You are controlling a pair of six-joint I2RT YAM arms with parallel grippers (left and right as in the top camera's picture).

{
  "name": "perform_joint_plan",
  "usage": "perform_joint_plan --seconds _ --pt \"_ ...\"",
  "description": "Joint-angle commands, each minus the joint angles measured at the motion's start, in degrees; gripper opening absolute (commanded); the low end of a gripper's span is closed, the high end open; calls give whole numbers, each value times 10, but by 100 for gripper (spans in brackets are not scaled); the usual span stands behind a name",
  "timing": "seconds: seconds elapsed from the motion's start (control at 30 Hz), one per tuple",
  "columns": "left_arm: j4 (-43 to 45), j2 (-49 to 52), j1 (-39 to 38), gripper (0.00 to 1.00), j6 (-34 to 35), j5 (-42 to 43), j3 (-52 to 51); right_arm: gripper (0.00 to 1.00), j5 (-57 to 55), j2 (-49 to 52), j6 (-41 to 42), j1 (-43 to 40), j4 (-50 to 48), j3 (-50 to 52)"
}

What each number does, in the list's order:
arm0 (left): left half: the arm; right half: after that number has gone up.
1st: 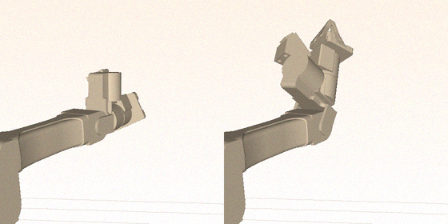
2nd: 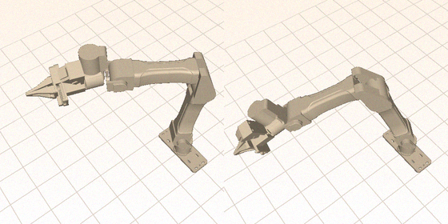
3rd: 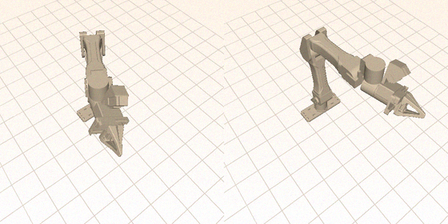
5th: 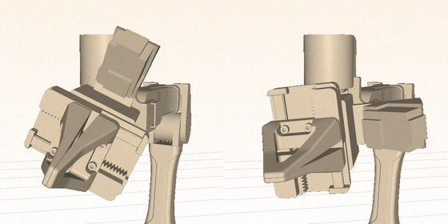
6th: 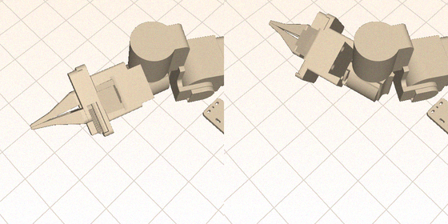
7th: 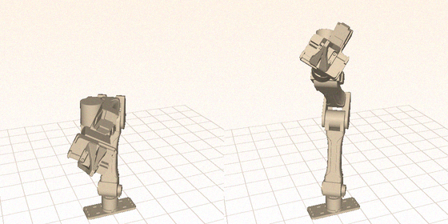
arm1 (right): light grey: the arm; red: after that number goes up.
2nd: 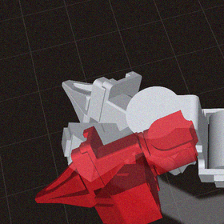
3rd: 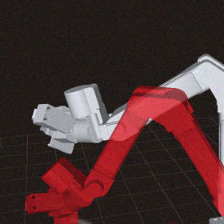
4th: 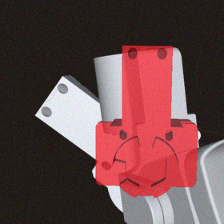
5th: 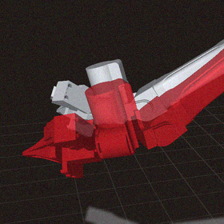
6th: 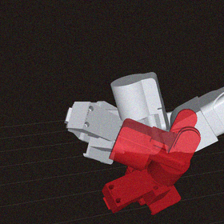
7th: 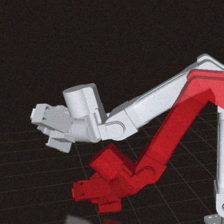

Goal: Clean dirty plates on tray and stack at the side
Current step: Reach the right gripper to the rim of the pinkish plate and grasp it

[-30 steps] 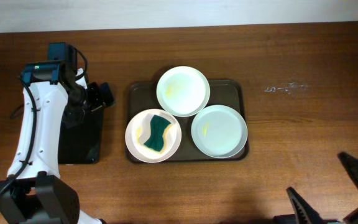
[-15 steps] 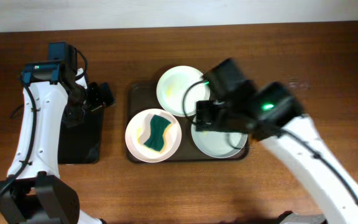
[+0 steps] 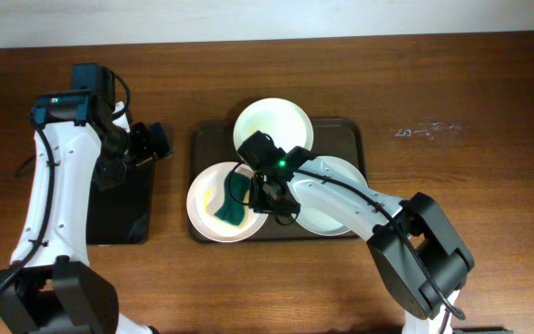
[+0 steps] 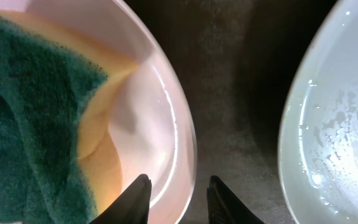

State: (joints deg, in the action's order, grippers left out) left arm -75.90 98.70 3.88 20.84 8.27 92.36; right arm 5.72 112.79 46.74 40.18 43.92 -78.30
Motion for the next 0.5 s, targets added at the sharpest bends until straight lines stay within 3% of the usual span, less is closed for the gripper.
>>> perform_joint_plan --seconds 0.0,0.37,0.43,0.47 --pt "0 -1 2 99 3 -2 2 32 -12 10 5 3 2 3" --pt "0 -1 -34 100 -1 -7 2 31 -14 12 7 3 -40 45" --pt "0 -1 -34 99 -18 -6 2 23 -14 12 7 3 -46 50" --pt "0 0 -34 100 -23 -6 -1 13 -14 12 7 3 -48 51"
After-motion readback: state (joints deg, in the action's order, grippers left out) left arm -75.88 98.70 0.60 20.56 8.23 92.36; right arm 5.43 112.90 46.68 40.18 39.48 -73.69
